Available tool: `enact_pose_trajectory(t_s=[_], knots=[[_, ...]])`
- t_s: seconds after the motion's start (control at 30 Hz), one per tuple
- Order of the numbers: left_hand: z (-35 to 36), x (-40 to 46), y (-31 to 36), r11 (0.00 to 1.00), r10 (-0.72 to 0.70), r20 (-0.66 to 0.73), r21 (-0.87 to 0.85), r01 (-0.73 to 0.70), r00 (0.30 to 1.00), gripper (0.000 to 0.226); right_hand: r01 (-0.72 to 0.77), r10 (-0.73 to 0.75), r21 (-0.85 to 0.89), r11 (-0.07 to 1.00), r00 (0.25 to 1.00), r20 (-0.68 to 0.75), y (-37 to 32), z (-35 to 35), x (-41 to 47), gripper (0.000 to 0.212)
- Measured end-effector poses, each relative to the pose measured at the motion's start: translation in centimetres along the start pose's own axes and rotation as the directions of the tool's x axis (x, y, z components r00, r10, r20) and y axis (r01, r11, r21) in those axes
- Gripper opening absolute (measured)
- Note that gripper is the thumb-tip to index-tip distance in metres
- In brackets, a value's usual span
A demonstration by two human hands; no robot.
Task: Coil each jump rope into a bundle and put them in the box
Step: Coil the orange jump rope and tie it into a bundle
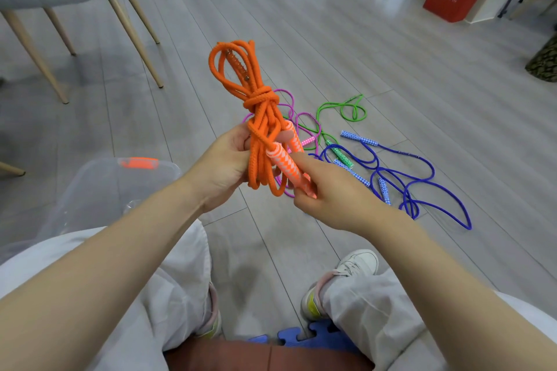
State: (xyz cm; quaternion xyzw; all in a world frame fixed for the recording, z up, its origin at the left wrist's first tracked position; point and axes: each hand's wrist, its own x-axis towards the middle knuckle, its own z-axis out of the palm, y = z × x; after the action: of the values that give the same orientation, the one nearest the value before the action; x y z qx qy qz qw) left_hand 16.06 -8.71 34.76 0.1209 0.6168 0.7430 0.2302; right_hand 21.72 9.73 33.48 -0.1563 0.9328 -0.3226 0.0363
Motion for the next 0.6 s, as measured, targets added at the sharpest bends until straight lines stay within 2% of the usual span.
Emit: enact_pose_trajectory(t_s=[0.13, 0.3, 0.43, 0.6], knots=[[-0.2, 0.2, 0.1, 0.999, -0.010, -0.026, -0.046, 0.009, 1.000, 0.043, -0.051, 0.060, 0.069, 0.996, 0.989, -0.132, -0.1, -0.3, 0.2, 0.034], [0.6, 0.0, -0.1, 1.000, -0.015, 0.010, -0.023, 0.015, 1.000, 0.037, -0.073, 0.109, 0.307, 0.949, 0.989, -0.101, -0.2, -0.7, 0.6, 0.048], [0.5, 0.1, -0.7, 0.996, -0.049, -0.023, 0.074, 0.050, 0.999, 0.050, -0.058, 0.138, 0.451, 0.891, 0.979, -0.147, -0.8, -1.5, 0.5, 0.035], [1.1, 0.0, -0.7, 0.996, -0.091, -0.039, 0.007, 0.091, 0.995, 0.069, -0.021, 0.135, 0.642, 0.767, 0.982, -0.130, -1.5, -0.8, 0.6, 0.030]])
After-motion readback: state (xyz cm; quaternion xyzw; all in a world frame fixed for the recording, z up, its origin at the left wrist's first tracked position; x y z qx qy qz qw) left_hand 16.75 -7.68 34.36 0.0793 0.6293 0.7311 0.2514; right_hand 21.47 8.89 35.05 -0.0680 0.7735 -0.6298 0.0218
